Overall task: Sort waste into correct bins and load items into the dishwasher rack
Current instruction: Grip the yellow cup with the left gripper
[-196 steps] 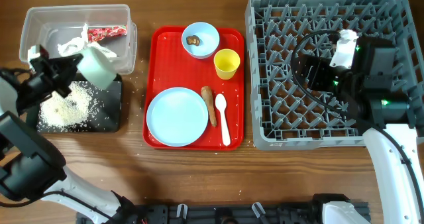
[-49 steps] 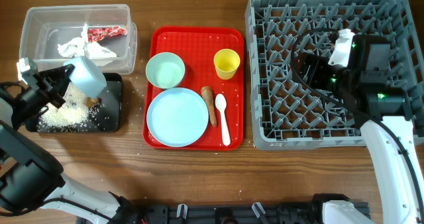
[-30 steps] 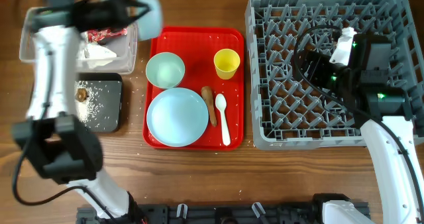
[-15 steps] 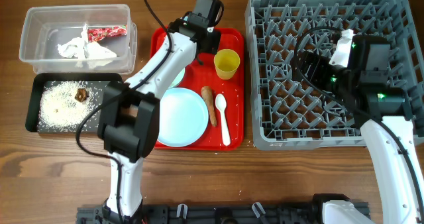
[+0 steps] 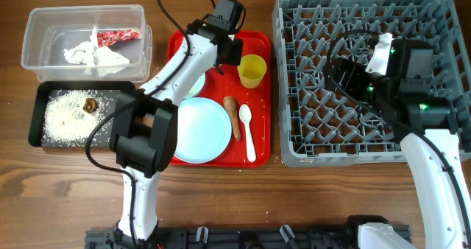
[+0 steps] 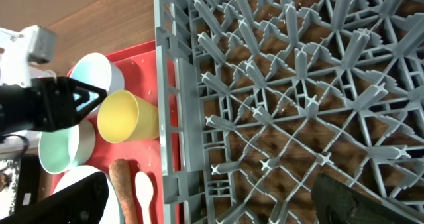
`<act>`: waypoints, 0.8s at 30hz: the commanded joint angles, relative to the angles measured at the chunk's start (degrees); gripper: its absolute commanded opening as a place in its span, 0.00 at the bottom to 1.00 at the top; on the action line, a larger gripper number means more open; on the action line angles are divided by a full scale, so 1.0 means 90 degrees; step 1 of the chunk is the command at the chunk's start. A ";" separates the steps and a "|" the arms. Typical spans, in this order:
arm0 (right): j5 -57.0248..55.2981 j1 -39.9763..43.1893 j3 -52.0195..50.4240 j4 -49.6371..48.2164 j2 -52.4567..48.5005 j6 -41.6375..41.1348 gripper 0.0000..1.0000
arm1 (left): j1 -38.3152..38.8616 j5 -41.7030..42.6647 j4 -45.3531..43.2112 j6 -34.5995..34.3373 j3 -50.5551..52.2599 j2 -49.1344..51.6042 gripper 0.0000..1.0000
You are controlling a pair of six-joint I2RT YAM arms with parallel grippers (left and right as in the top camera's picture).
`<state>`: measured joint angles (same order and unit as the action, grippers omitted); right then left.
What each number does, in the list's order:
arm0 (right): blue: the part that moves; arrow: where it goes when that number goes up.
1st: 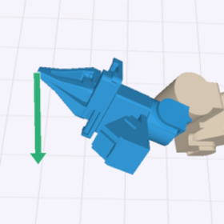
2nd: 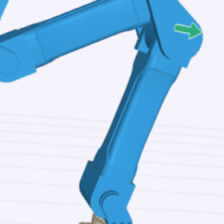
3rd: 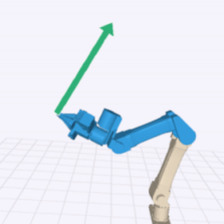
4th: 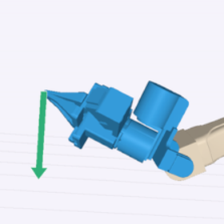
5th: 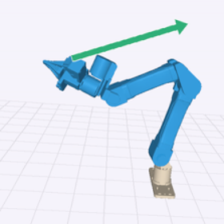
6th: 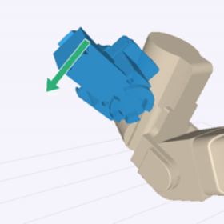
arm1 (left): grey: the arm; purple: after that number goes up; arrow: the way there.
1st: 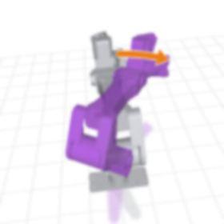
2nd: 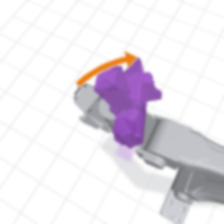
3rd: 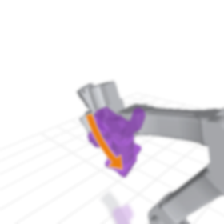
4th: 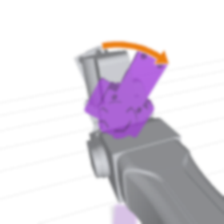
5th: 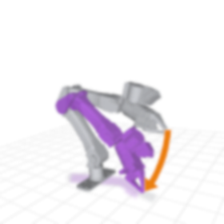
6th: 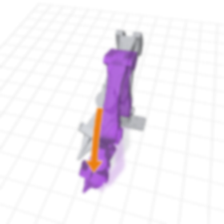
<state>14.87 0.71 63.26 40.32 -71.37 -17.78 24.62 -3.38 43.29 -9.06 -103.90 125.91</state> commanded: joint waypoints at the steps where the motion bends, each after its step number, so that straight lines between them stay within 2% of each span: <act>1: -0.0092 0.0002 0.0100 0.0007 -0.0058 -0.0036 1.00 | -0.0355 0.1122 0.0114 -0.0571 -0.0287 -0.0614 0.47; 7: -0.0095 0.0002 0.0100 0.0002 -0.0058 -0.0039 1.00 | -0.0644 0.2266 0.0270 -0.0763 -0.0284 -0.0619 0.50; 10: -0.0095 0.0000 0.0100 0.0002 -0.0058 -0.0044 1.00 | -0.0648 0.3016 0.0272 -0.0760 -0.0284 -0.0619 0.56; 12: -0.0095 0.0002 0.0100 -0.0005 -0.0058 -0.0044 1.00 | -0.0629 0.3167 0.0369 -0.0758 -0.0284 -0.0619 0.57; 15: -0.0095 0.0002 0.0100 -0.0022 -0.0058 -0.0044 1.00 | -0.0447 0.3096 0.0636 -0.0517 -0.0272 -0.0566 0.56; 17: -0.0095 0.0002 0.0100 -0.0024 -0.0058 -0.0041 1.00 | -0.0299 0.2686 0.0772 -0.0520 -0.0248 -0.0503 0.54; 20: -0.0092 0.0000 0.0100 -0.0019 -0.0058 -0.0046 1.00 | -0.0034 0.1440 0.0806 -0.0525 -0.0007 -0.0440 0.54; 22: -0.0092 0.0000 0.0100 -0.0022 -0.0058 -0.0044 1.00 | 0.0053 0.1217 0.0782 -0.0525 0.0155 -0.0440 0.54; 24: -0.0095 0.0002 0.0100 -0.0022 -0.0058 -0.0044 1.00 | 0.0090 0.1219 0.0746 -0.0525 0.0277 -0.0440 0.47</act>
<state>14.76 0.71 63.26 40.27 -71.37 -17.78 25.04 12.36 50.26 -14.66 -103.63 121.49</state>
